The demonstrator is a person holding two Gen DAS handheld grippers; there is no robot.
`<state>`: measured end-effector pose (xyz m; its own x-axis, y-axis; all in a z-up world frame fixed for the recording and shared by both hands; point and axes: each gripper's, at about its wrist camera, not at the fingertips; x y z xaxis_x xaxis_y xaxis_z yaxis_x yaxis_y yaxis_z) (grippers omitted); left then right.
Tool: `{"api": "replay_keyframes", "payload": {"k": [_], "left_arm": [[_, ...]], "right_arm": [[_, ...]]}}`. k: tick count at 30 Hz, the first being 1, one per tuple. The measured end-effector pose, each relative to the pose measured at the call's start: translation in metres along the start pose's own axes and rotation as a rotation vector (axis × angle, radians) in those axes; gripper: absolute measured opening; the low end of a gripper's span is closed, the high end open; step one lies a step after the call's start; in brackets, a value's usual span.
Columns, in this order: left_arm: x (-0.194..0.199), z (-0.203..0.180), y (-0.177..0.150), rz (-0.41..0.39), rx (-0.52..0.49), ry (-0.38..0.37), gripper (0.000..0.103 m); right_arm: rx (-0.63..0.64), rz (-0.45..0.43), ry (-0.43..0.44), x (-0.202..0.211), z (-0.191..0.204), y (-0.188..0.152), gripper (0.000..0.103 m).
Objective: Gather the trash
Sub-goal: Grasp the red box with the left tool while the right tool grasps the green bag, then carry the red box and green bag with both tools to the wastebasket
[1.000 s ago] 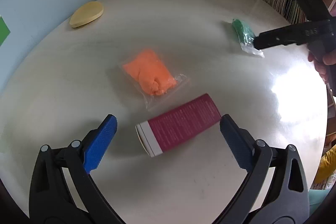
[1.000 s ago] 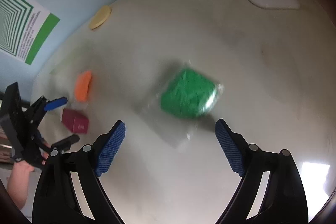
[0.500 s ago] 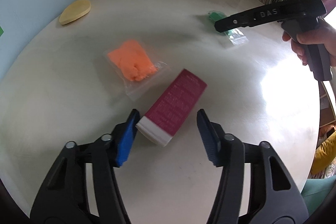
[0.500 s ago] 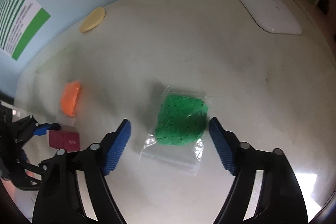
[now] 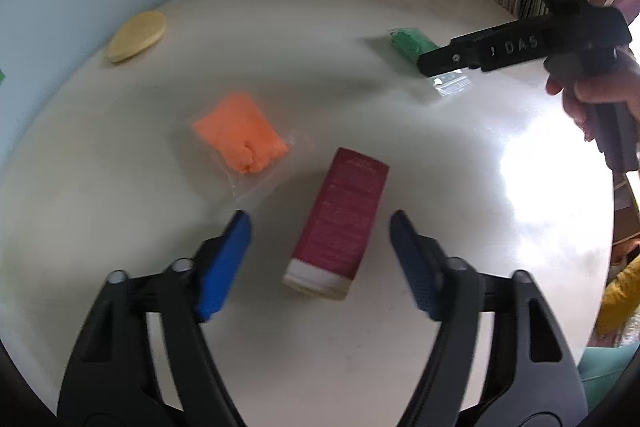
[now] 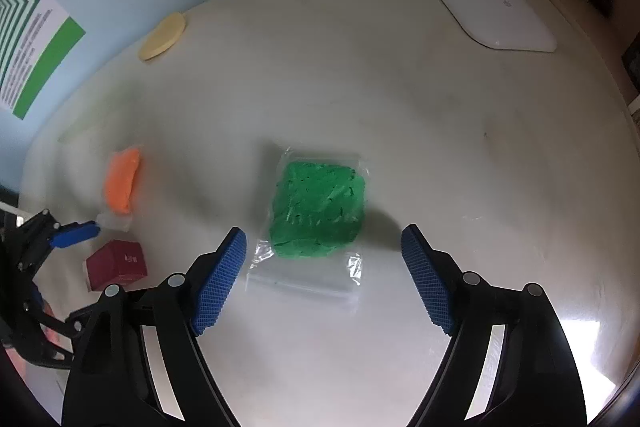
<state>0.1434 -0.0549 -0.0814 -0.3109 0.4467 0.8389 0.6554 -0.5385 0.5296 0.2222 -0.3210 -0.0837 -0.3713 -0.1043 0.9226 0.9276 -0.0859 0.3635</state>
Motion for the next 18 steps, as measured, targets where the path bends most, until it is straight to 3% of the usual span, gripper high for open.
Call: {"api": "replay_keyframes", "payload": {"k": [1,2,4,9,11,12,18], "left_arm": [[-0.001,-0.001,0.000,0.006,-0.003,-0.005,0.044],[-0.003,-0.003,-0.001,0.014,-0.013,-0.007,0.042],[-0.003,-0.008,-0.001,0.013,-0.027,-0.019,0.027],[0.003,-0.015,-0.006,0.025,-0.035,-0.024,0.027],[0.007,-0.017,-0.006,0.019,-0.025,-0.023,0.027],[0.010,-0.019,-0.006,0.016,-0.023,-0.025,0.027],[0.025,-0.035,-0.004,-0.005,-0.041,-0.034,0.027]], "right_arm": [[0.037,-0.006,-0.022,0.000,0.004,-0.002,0.074],[0.071,-0.012,-0.042,0.000,0.007,-0.003,0.071],[0.111,-0.020,-0.059,0.002,0.011,-0.004,0.051],[0.096,-0.027,-0.013,0.010,0.004,-0.007,0.034],[0.069,-0.032,0.024,0.020,-0.004,-0.012,0.022],[0.057,-0.029,0.047,0.022,-0.008,-0.011,0.012],[0.047,-0.054,0.087,0.051,-0.020,-0.029,0.006]]}}
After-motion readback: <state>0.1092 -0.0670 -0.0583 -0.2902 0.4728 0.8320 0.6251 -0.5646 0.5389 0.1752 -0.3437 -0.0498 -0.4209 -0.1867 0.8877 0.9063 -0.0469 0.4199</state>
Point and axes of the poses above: each gripper's, at about its wrist camera, not at the fingertips, and x roughly against the way its jaws point, z to its left, y to its top, and after that the axes turned 7 degrees about -z, right-handed
